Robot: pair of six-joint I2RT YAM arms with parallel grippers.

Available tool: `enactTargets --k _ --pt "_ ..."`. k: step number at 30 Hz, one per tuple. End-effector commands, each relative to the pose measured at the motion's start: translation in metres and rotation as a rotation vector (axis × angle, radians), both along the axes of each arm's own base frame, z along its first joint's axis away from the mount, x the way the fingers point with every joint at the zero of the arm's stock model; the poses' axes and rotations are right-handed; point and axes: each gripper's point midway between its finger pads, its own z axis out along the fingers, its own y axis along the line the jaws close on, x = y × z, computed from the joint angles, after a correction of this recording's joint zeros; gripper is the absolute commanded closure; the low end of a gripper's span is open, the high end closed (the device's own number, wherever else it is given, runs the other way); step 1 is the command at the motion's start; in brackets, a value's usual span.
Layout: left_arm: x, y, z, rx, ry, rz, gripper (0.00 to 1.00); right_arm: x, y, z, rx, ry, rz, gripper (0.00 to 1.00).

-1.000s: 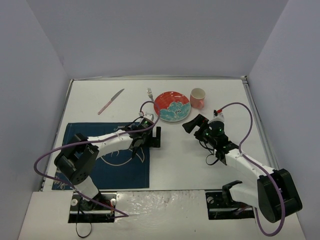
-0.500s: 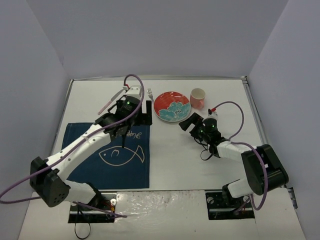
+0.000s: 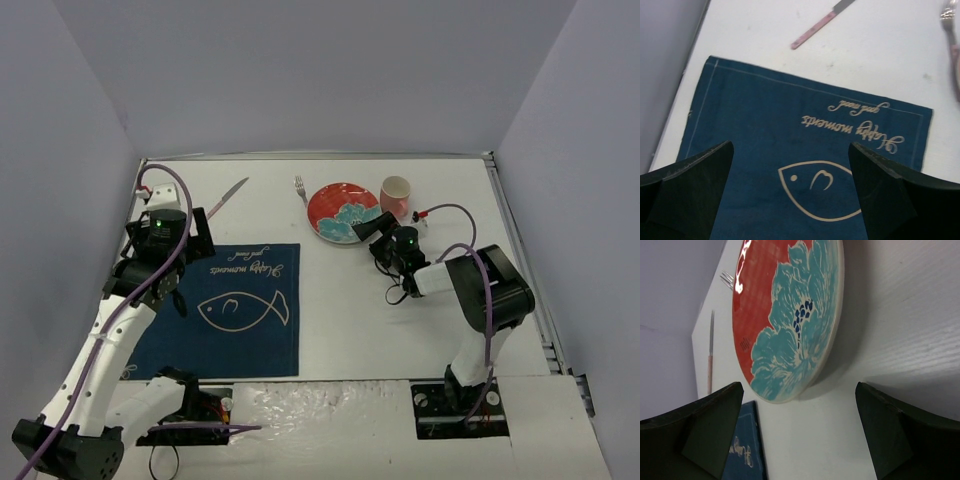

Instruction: Set the dinner table for one person

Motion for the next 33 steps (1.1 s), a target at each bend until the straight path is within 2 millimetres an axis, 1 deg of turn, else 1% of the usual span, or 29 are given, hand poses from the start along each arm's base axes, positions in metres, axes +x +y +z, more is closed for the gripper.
enactTargets --k 1,6,10,12,16,22,30,33 --pt "-0.003 0.023 -0.004 0.024 -0.021 0.049 0.03 0.031 0.0 0.022 0.117 -0.071 -0.141 0.1" --pt "-0.006 0.033 -0.004 0.021 -0.028 0.08 0.03 0.039 0.001 0.008 0.132 -0.029 -0.222 0.13" --pt "-0.008 0.035 -0.002 0.014 -0.038 0.086 0.03 0.041 0.008 -0.004 0.139 0.016 -0.25 0.16" --pt "-0.009 0.037 -0.002 0.008 -0.041 0.091 0.03 0.039 0.009 -0.013 0.141 0.05 -0.269 0.17" --pt "-0.009 0.038 -0.003 -0.002 -0.04 0.093 0.03 0.037 0.01 -0.025 0.139 0.093 -0.301 0.19" --pt "-0.008 0.037 -0.004 -0.015 -0.04 0.087 0.03 0.038 0.01 -0.035 0.168 0.127 -0.343 0.27" --pt "-0.008 0.039 -0.005 -0.02 -0.039 0.094 0.03 0.04 0.011 -0.044 0.198 0.141 -0.362 0.46" --pt "-0.008 0.039 -0.005 -0.022 -0.038 0.096 0.03 0.038 0.009 -0.047 0.2 0.144 -0.37 0.58"
